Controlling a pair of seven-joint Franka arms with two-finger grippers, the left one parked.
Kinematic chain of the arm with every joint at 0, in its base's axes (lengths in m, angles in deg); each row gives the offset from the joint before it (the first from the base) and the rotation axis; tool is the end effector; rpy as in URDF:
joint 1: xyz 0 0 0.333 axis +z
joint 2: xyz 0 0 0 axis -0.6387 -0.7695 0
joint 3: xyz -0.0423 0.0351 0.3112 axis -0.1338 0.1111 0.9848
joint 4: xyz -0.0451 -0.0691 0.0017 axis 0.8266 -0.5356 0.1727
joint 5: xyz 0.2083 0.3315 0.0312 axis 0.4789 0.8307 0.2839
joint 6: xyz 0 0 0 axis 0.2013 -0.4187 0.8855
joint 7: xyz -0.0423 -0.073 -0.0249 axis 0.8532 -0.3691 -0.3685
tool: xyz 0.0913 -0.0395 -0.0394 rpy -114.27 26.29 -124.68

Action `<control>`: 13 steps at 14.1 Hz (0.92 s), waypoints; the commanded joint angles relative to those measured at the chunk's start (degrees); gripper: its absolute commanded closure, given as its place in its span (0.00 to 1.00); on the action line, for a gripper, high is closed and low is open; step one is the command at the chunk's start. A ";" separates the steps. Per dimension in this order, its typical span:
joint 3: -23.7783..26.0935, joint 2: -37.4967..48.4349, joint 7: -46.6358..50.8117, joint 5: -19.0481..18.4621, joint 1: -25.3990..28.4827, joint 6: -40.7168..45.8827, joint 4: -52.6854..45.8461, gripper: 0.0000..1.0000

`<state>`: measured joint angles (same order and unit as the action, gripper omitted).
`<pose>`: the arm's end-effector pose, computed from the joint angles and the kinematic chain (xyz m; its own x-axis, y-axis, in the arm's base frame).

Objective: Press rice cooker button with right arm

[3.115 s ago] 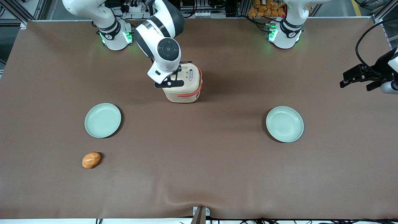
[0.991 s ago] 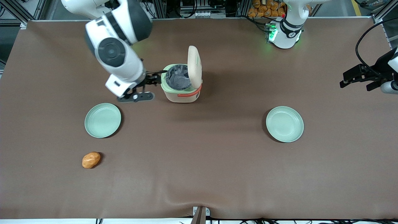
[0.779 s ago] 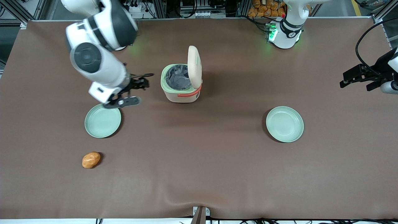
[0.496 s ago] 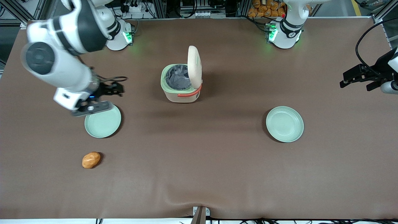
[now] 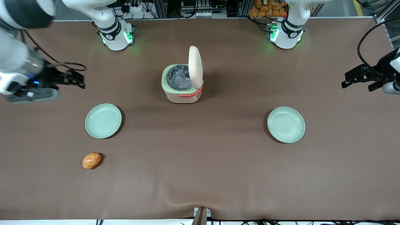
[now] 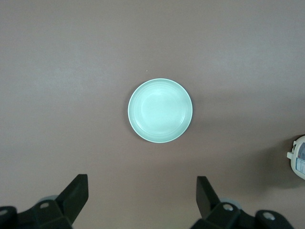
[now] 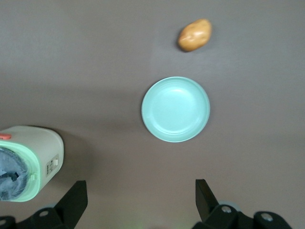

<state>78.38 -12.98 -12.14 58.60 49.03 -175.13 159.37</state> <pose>0.5594 0.0471 0.6110 0.9910 0.1022 -0.0861 0.1005 -0.9946 -0.0242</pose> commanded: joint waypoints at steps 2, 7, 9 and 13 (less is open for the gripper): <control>2.24 0.59 -6.67 -0.74 -8.09 1.96 -3.53 0.00; 2.77 0.86 -6.68 -2.67 -12.06 10.83 -10.91 0.00; 2.69 0.60 -6.68 -2.41 -13.20 10.75 -11.09 0.00; 2.86 0.86 -6.15 -2.49 -14.08 11.54 -11.36 0.00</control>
<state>79.75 -11.91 -18.57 56.95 36.61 -164.83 149.15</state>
